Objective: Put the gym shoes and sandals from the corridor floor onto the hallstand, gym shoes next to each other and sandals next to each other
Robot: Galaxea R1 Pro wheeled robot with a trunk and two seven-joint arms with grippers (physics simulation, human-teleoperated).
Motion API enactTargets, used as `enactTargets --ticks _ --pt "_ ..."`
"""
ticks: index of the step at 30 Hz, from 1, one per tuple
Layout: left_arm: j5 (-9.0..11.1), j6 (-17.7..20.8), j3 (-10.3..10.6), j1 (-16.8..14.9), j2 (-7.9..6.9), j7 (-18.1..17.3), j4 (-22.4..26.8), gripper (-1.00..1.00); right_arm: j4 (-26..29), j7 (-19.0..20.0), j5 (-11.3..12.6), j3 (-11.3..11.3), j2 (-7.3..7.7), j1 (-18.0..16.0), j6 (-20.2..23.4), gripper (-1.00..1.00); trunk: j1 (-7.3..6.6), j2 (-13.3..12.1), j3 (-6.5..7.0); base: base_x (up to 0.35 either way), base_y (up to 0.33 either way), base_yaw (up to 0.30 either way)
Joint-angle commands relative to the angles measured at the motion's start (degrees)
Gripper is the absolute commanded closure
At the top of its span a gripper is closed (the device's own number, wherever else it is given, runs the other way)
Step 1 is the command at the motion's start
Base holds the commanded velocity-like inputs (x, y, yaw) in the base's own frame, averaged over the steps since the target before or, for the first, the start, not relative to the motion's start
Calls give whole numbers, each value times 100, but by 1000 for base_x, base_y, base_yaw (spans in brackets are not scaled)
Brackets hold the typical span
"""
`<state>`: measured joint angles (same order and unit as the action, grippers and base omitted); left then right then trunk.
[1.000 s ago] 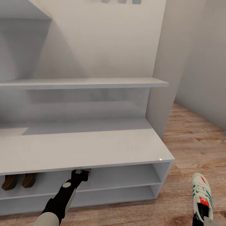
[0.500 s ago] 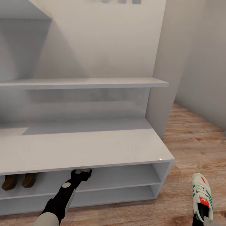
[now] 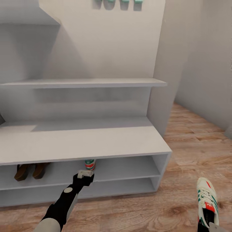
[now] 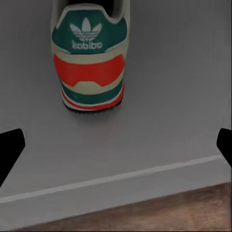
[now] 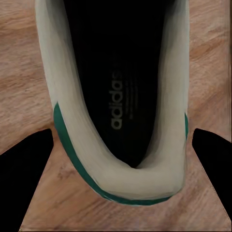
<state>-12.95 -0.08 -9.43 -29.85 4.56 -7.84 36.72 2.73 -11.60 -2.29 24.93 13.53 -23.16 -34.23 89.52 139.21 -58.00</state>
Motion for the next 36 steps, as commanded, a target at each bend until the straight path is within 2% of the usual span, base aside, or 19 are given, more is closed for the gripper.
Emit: enactTargets --ticks 1,8,20,25,28,32,33,36 --pt "-59 -1 -49 -3 9 -51 4 -100 -6 -27 -26 3 1 -4 -14 100 -5 2 -5 -335 0 0" --pt "-49 -1 -58 2 4 -51 2 -100 -7 -27 -26 3 1 -4 -14 100 -5 2 -5 -333 53 0" --pt "4 -70 -111 101 -47 -76 2 -100 -7 -27 -26 3 1 -5 -14 100 -5 2 -5 -284 215 0" --pt "71 -594 -133 501 -148 -129 -11 -100 -8 -27 -25 3 1 -5 -14 100 -5 2 -5 -262 235 0" --pt "216 -882 -137 835 -303 -159 -63 -100 -9 -25 -26 -2 1 -4 -14 100 -5 2 -5 -183 244 0" --pt "447 -1021 -138 1056 -476 -237 -142 -100 -9 -20 -26 -4 1 -4 -14 100 -5 2 -5 -168 244 0" --pt "707 -1220 -138 1244 -680 -473 -255 -100 -10 -19 -26 -5 -2 -6 -15 100 -5 2 -5 -88 103 0" --pt "882 -1469 -138 1357 -924 -856 -407 -100 -10 -18 -26 -6 0 -5 -19 100 -5 2 -5 -43 51 0"
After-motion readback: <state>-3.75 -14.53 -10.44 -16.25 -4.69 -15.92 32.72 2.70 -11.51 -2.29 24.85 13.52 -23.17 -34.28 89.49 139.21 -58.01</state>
